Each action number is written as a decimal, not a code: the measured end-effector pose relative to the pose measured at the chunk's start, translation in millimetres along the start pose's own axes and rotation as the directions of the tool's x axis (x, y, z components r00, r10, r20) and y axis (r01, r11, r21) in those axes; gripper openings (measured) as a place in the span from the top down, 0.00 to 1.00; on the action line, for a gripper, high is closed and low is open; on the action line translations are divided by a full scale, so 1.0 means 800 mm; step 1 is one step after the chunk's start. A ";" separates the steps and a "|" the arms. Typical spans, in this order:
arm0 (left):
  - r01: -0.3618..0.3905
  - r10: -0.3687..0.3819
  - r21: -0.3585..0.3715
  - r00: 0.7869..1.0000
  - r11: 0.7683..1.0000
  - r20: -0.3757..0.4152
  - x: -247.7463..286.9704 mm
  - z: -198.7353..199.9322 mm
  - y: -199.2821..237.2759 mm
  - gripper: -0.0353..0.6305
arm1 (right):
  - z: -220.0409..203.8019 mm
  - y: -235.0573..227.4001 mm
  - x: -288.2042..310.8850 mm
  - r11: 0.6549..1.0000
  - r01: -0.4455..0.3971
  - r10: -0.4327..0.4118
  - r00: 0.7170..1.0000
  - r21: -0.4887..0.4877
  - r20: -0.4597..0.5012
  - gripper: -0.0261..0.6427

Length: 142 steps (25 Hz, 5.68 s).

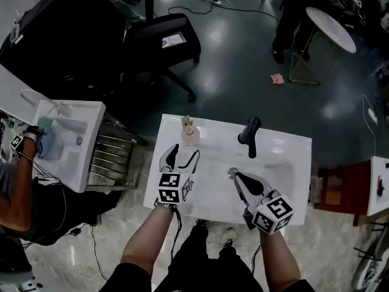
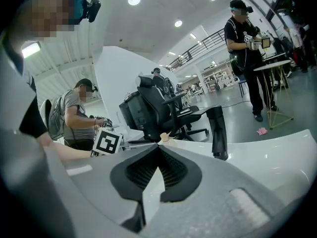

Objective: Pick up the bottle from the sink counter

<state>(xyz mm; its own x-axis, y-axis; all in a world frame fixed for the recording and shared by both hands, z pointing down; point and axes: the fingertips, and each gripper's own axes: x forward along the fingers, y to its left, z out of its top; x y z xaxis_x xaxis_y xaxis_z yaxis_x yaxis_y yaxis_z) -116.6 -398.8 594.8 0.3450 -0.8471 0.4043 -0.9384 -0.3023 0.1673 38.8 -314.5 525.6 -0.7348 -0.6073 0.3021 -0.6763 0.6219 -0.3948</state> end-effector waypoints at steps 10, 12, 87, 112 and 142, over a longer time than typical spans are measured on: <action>-0.012 0.011 0.014 0.999 1.000 0.035 0.057 0.011 0.026 0.52 | -0.012 -0.029 0.020 0.998 0.045 -0.044 0.999 0.033 -0.027 0.96; -0.011 0.010 0.024 0.999 1.000 0.041 0.065 0.012 0.029 0.53 | -0.014 -0.033 0.023 0.998 0.053 -0.051 0.998 0.039 -0.030 0.96; -0.039 0.013 0.105 0.971 0.994 0.237 0.074 0.033 0.041 0.74 | -0.041 -0.044 0.051 0.994 0.056 -0.054 0.998 0.089 -0.025 0.96; -0.060 0.036 0.094 0.972 0.994 0.233 -0.065 0.083 -0.023 0.74 | 0.016 0.003 -0.006 0.999 -0.042 0.043 0.998 -0.033 0.034 0.96; -0.131 0.099 0.099 0.955 0.986 0.280 -0.245 0.064 -0.206 0.74 | 0.018 0.051 -0.177 0.968 -0.187 0.201 0.977 -0.166 0.067 0.96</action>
<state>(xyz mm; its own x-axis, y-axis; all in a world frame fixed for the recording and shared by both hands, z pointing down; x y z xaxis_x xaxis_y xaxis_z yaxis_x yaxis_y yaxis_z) -30.4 -204.9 441.8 0.2314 -0.9611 0.1508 -0.9728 -0.2306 0.0228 115.9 -209.9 454.3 -0.8503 -0.5021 0.1577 -0.5258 0.7980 -0.2944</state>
